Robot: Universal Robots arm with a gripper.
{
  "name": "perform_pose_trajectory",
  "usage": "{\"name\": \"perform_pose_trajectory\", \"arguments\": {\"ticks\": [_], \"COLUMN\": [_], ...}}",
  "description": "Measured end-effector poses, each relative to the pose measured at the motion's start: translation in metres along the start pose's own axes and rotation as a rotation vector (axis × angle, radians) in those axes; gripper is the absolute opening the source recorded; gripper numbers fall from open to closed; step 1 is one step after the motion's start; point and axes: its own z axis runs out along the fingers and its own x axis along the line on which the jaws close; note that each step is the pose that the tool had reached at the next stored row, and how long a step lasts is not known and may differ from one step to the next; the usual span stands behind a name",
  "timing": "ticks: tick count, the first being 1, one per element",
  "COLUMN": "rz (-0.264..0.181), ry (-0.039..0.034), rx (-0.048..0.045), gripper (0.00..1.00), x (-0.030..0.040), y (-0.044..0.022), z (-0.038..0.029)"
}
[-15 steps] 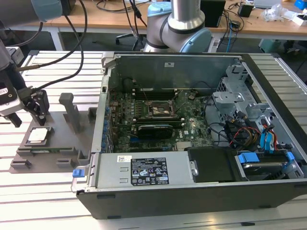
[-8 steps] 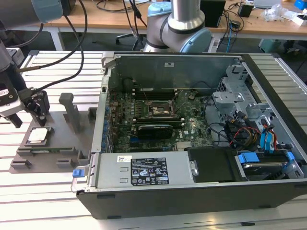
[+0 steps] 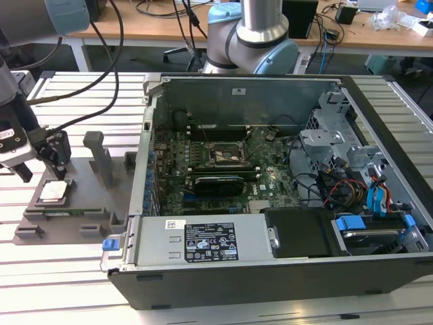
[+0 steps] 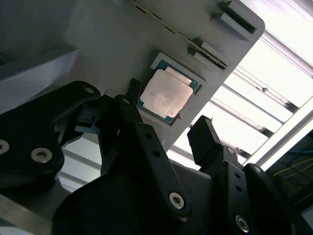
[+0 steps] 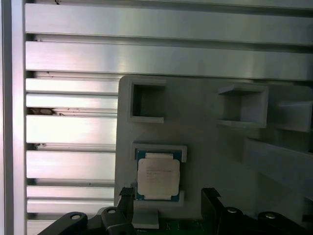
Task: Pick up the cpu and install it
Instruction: 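Pick up the cpu and move it towards the insertion slot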
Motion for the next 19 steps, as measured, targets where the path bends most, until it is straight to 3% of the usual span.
{"name": "perform_pose_trajectory", "arguments": {"ticks": [19], "rz": [0.0], "ry": [0.0], "rx": [0.0], "gripper": [0.66], "x": [0.0003], "y": [0.0005], "z": [0.0096]}}
